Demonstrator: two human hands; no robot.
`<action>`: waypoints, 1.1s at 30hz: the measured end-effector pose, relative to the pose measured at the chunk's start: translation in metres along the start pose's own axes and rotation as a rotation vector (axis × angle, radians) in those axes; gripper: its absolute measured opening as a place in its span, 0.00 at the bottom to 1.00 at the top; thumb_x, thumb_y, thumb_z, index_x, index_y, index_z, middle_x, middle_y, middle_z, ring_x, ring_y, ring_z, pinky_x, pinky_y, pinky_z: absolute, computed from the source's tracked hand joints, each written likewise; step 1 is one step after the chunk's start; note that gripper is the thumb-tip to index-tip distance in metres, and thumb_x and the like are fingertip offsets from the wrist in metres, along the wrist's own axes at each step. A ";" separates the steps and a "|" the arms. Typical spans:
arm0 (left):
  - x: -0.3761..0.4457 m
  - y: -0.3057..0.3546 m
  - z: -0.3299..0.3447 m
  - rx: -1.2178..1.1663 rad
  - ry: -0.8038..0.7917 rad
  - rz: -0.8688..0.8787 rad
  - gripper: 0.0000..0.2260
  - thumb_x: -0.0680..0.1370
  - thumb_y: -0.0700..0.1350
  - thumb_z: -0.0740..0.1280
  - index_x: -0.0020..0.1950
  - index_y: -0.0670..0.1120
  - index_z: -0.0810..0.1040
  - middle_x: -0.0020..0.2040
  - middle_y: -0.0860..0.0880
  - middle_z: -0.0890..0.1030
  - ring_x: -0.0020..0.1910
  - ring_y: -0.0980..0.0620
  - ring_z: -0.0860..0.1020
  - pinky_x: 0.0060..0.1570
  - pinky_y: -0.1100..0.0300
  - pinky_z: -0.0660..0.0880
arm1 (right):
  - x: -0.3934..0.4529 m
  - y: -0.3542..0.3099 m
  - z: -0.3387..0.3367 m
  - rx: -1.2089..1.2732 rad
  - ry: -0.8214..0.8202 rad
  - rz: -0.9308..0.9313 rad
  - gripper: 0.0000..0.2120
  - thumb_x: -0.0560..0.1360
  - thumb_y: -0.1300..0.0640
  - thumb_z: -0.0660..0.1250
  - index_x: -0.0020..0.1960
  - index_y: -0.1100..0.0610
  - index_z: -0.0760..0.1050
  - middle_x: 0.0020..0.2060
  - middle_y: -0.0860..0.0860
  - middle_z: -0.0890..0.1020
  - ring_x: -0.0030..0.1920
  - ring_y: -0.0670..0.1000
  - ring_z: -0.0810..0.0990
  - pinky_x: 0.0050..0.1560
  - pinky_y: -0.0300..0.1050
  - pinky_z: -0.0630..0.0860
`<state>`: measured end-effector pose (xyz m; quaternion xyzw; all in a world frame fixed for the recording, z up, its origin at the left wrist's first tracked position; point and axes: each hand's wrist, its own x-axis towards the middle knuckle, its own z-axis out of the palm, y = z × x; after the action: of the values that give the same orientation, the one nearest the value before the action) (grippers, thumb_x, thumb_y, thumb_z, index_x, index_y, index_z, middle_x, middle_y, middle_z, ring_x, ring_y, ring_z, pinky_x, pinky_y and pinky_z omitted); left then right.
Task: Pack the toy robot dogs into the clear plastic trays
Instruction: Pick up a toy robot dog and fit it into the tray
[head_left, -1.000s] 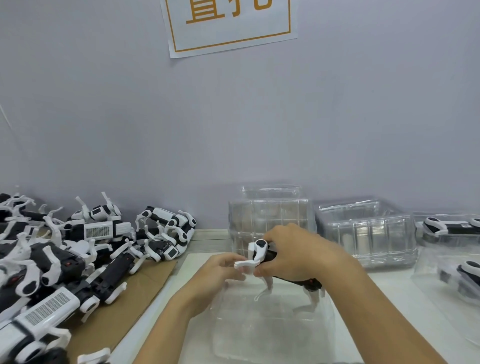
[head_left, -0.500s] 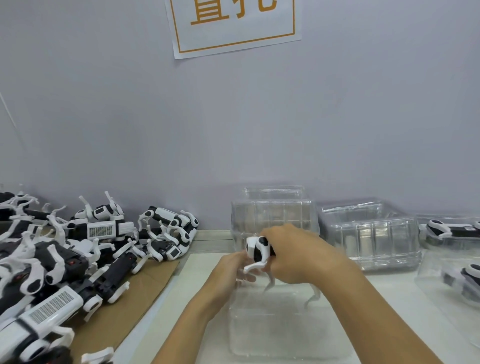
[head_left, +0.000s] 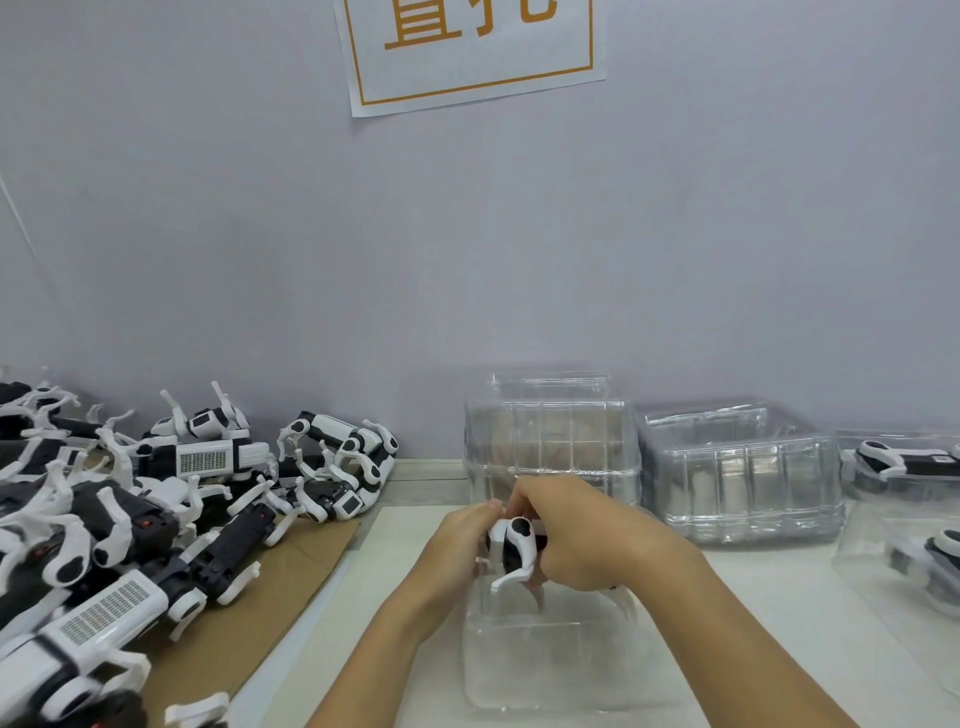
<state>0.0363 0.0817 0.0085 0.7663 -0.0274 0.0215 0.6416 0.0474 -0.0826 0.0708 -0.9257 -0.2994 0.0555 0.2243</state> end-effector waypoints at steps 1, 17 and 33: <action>0.000 -0.001 -0.001 -0.024 -0.011 0.007 0.19 0.78 0.55 0.60 0.48 0.41 0.81 0.46 0.38 0.82 0.47 0.46 0.78 0.52 0.52 0.72 | 0.001 0.002 0.001 0.040 0.018 -0.005 0.19 0.69 0.57 0.78 0.53 0.47 0.72 0.52 0.44 0.76 0.47 0.46 0.76 0.36 0.37 0.70; 0.001 -0.012 -0.008 -0.243 0.039 0.014 0.22 0.74 0.54 0.70 0.50 0.33 0.82 0.44 0.32 0.82 0.44 0.35 0.80 0.54 0.33 0.75 | 0.012 0.021 0.020 0.156 0.190 -0.144 0.14 0.63 0.49 0.81 0.44 0.45 0.80 0.39 0.40 0.78 0.42 0.40 0.76 0.38 0.34 0.71; 0.003 -0.017 -0.011 -0.340 0.095 -0.044 0.11 0.68 0.48 0.73 0.44 0.41 0.82 0.43 0.39 0.79 0.43 0.42 0.78 0.46 0.48 0.73 | 0.015 0.022 0.034 0.173 0.273 -0.183 0.10 0.64 0.45 0.77 0.43 0.41 0.79 0.42 0.38 0.76 0.45 0.39 0.74 0.42 0.36 0.71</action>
<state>0.0401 0.0958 -0.0056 0.6451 0.0166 0.0387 0.7630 0.0632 -0.0771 0.0307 -0.8707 -0.3432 -0.0659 0.3460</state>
